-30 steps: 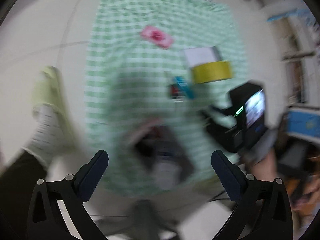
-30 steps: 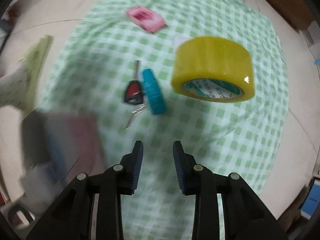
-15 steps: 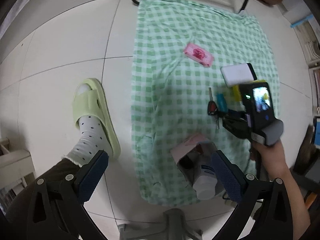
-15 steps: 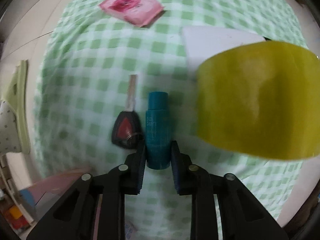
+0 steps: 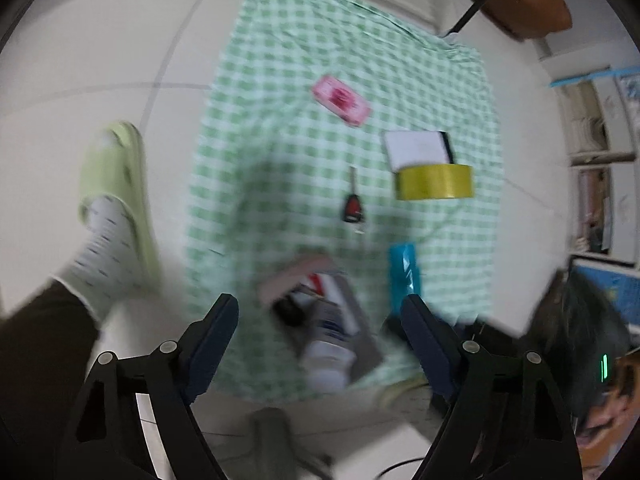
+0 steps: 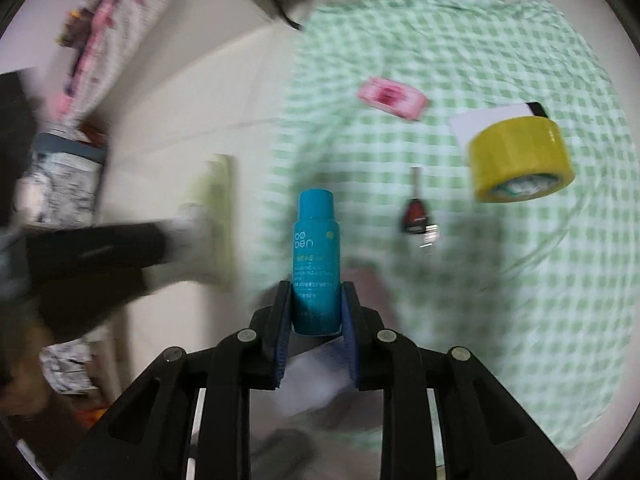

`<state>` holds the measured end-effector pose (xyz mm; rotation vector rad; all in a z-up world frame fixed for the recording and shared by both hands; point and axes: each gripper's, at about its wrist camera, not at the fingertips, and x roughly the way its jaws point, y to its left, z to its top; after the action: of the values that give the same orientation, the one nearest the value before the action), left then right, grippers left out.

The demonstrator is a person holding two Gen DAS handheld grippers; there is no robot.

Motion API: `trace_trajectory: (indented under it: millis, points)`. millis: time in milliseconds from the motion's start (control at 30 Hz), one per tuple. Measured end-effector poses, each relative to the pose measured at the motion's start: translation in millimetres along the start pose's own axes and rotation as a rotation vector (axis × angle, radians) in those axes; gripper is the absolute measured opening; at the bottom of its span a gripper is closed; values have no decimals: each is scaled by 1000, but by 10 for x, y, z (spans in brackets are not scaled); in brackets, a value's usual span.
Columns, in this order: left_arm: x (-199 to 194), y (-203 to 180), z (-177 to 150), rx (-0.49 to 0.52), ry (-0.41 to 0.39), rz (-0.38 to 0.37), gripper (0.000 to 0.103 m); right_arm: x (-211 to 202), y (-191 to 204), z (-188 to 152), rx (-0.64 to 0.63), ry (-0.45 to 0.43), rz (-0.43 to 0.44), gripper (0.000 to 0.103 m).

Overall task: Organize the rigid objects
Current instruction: 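Grasp the teal tube with the right gripper, then drop the teal tube into the grey box with the right gripper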

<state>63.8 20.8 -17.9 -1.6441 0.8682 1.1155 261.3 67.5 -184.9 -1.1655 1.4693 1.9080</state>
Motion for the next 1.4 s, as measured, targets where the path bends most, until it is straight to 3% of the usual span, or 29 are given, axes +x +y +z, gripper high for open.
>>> trace_trajectory:
  millis: [100, 133, 167, 233, 333, 400, 467, 500, 533, 633, 733, 800, 867, 1000, 1067, 1133, 1233, 1333, 1400]
  points:
    - [47, -61, -52, 20, 31, -91, 83, -204, 250, -186, -29, -35, 31, 25]
    - [51, -122, -96, 39, 41, -125, 78, -251, 297, -245, -30, -48, 35, 25]
    - [56, -160, -132, 52, 48, -150, 56, -305, 359, -300, -23, -63, 42, 25]
    - [68, -252, -192, 85, 79, -197, 24, -416, 429, -385, 2, -92, 68, 26]
    - [14, -321, -237, 184, 26, -111, 21, -546, 511, -503, -1, -107, 27, 27]
    - [-20, -356, -237, 250, -15, -34, 21, -614, 551, -623, -38, -101, -96, 30]
    - [4, -291, -220, 243, 0, -37, 21, -598, 483, -716, -40, -89, -193, 44]
    - [34, -241, -214, 231, 17, -42, 21, -586, 417, -767, -17, -83, -237, 59]
    - [66, -208, -214, 218, 30, -42, 21, -572, 337, -786, 10, -78, -256, 66]
    - [201, -21, -222, 159, 84, -26, 21, -468, 81, -830, 143, -37, -241, 70]
    - [282, 33, -230, 126, 127, -20, 21, -336, -96, -1011, 290, 7, -159, 70]
    - [336, 45, -218, 110, 158, -22, 25, -311, -202, -1118, 378, 11, -119, 70]
    - [413, -88, -219, 107, 184, -23, 42, -309, -243, -1152, 407, 11, -113, 70]
    - [468, -124, -185, 93, 180, -15, 57, -288, -246, -1086, 378, 1, -160, 74]
    - [460, -138, -173, 72, 150, -20, 73, -250, -241, -1026, 320, -1, -207, 74]
    - [412, -145, -152, 53, 113, -45, 80, -172, -246, -954, 259, 2, -252, 74]
    - [332, -111, -167, 48, 84, -49, 82, -7, -264, -803, 119, 30, -325, 74]
    - [228, 18, -143, -35, 42, -80, 100, 188, -285, -631, -51, 91, -436, 74]
    - [203, 97, -125, -83, 40, -118, 103, 318, -346, -500, -127, 122, -474, 72]
